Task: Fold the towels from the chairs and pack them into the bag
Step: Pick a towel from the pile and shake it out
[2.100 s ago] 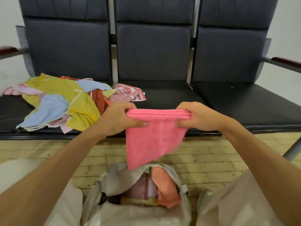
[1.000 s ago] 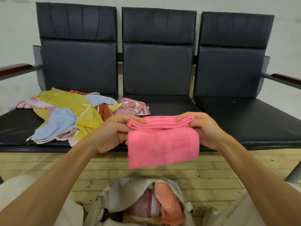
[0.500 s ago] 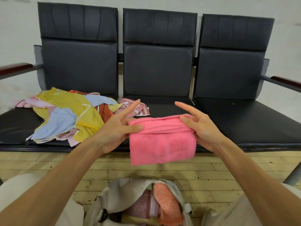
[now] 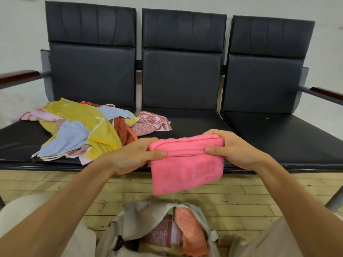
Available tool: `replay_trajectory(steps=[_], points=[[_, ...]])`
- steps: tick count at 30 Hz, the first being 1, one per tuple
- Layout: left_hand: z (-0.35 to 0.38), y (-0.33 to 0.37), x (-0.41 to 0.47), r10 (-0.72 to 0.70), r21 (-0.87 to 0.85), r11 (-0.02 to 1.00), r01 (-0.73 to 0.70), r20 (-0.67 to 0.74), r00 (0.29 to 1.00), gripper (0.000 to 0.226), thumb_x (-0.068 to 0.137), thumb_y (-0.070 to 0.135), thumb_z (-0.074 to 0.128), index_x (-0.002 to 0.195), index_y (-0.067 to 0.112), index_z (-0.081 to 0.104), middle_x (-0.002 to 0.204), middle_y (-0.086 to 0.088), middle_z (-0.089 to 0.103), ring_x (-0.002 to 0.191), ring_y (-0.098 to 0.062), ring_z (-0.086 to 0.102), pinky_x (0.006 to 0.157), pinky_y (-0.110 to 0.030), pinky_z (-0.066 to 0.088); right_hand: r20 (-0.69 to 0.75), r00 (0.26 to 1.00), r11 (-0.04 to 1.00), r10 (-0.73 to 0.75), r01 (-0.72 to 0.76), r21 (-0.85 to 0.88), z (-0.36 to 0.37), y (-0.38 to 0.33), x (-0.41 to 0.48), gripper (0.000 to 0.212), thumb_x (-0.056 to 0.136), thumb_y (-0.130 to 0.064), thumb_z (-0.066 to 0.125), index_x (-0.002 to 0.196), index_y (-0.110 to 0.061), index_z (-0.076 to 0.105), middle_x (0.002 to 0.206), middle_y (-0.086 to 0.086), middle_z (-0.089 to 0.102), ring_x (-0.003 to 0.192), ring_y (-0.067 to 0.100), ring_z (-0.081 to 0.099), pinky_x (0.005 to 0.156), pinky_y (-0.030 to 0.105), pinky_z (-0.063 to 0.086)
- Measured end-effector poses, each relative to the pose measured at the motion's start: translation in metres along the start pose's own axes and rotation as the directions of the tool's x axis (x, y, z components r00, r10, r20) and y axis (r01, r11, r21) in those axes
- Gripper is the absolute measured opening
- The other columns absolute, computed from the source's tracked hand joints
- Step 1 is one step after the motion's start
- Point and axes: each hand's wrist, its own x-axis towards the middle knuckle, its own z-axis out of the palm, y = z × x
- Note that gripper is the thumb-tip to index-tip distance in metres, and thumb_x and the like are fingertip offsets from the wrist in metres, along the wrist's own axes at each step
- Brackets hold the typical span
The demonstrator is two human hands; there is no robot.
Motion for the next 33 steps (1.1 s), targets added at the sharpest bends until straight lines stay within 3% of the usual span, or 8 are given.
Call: replay_trajectory(steps=[5, 9, 13, 16, 23, 27, 30, 33], points=[[0.006, 0.005, -0.004, 0.105, 0.218, 0.972, -0.09, -0.054, 0.993, 0.039, 0.088, 0.032, 0.057, 0.115, 0.005, 0.05, 0.107, -0.008, 0.061, 0.097, -0.01, 0.064, 0.089, -0.029, 0.053, 0.016, 0.998, 0.991, -0.055, 0.056, -0.119, 0.0, -0.002, -0.005, 0.042, 0.083, -0.025, 0.064, 0.122, -0.009, 0.056, 0.115, 0.005, 0.064, 0.102, 0.017, 0.065, 0.087, 0.036, 0.055], [0.009, 0.007, -0.004, 0.196, 0.188, 0.967, -0.169, -0.134, 0.971, 0.023, 0.094, 0.031, 0.052, 0.111, 0.016, 0.048, 0.101, 0.003, 0.058, 0.09, -0.005, 0.063, 0.081, -0.029, 0.053, -0.019, 0.998, 0.997, -0.062, 0.062, -0.04, 0.004, -0.003, -0.003, 0.036, 0.088, -0.017, 0.063, 0.122, -0.012, 0.056, 0.113, 0.001, 0.064, 0.1, 0.014, 0.067, 0.079, 0.032, 0.059], [0.011, 0.002, -0.001, 0.332, 0.21, 0.934, -0.289, -0.216, 0.918, 0.016, 0.094, 0.024, 0.054, 0.107, 0.018, 0.047, 0.086, 0.017, 0.058, 0.08, -0.003, 0.059, 0.068, -0.028, 0.05, -0.104, 0.987, 0.985, -0.126, 0.112, -0.131, 0.003, -0.004, 0.002, 0.034, 0.09, -0.008, 0.065, 0.122, -0.018, 0.061, 0.118, -0.003, 0.063, 0.105, 0.012, 0.064, 0.085, 0.03, 0.056], [0.011, 0.005, 0.002, 0.391, 0.139, 0.92, -0.367, -0.247, 0.887, 0.024, 0.093, 0.008, 0.055, 0.111, 0.023, 0.056, 0.091, 0.024, 0.063, 0.087, 0.002, 0.061, 0.073, -0.018, 0.051, -0.11, 0.987, 0.991, -0.115, 0.121, 0.049, 0.002, -0.006, 0.005, 0.035, 0.089, -0.004, 0.064, 0.122, -0.015, 0.063, 0.12, -0.005, 0.065, 0.106, 0.013, 0.065, 0.08, 0.027, 0.056], [0.005, 0.007, 0.002, 0.269, -0.161, 0.933, -0.321, -0.279, 0.922, 0.03, 0.077, 0.0, 0.062, 0.092, 0.022, 0.076, 0.092, 0.01, 0.071, 0.084, -0.015, 0.057, 0.066, -0.024, 0.047, -0.098, 0.995, 0.95, -0.028, 0.058, 0.308, 0.006, -0.006, 0.013, 0.027, 0.087, 0.006, 0.06, 0.103, -0.013, 0.071, 0.108, -0.002, 0.07, 0.096, 0.015, 0.066, 0.073, 0.025, 0.055], [-0.003, 0.007, -0.001, 0.206, -0.326, 0.914, -0.242, -0.143, 0.968, 0.026, 0.084, -0.003, 0.06, 0.096, 0.014, 0.076, 0.094, -0.004, 0.069, 0.072, -0.01, 0.063, 0.056, -0.018, 0.052, -0.066, 0.997, 0.908, 0.037, -0.006, 0.418, 0.008, -0.009, 0.012, 0.029, 0.077, -0.032, 0.072, 0.094, -0.008, 0.074, 0.108, 0.011, 0.07, 0.097, 0.025, 0.067, 0.079, 0.035, 0.057], [0.002, 0.006, 0.001, 0.206, -0.329, 0.915, -0.231, -0.111, 0.972, 0.028, 0.076, 0.032, 0.075, 0.095, 0.011, 0.077, 0.102, -0.003, 0.072, 0.085, -0.011, 0.066, 0.068, -0.021, 0.056, -0.221, 0.968, 0.94, 0.12, -0.039, 0.338, 0.013, -0.009, 0.014, 0.037, 0.084, -0.044, 0.057, 0.07, -0.016, 0.077, 0.091, 0.007, 0.074, 0.083, 0.023, 0.068, 0.072, 0.032, 0.057], [0.01, 0.004, 0.007, 0.191, -0.235, 0.94, -0.247, -0.238, 0.952, 0.02, 0.082, 0.019, 0.063, 0.098, 0.017, 0.075, 0.097, 0.004, 0.075, 0.084, -0.006, 0.067, 0.067, -0.017, 0.054, -0.26, 0.961, 0.964, 0.092, -0.021, 0.266, 0.014, -0.005, 0.015, 0.019, 0.083, -0.033, 0.065, 0.084, -0.019, 0.078, 0.096, 0.002, 0.074, 0.088, 0.018, 0.067, 0.068, 0.026, 0.055]])
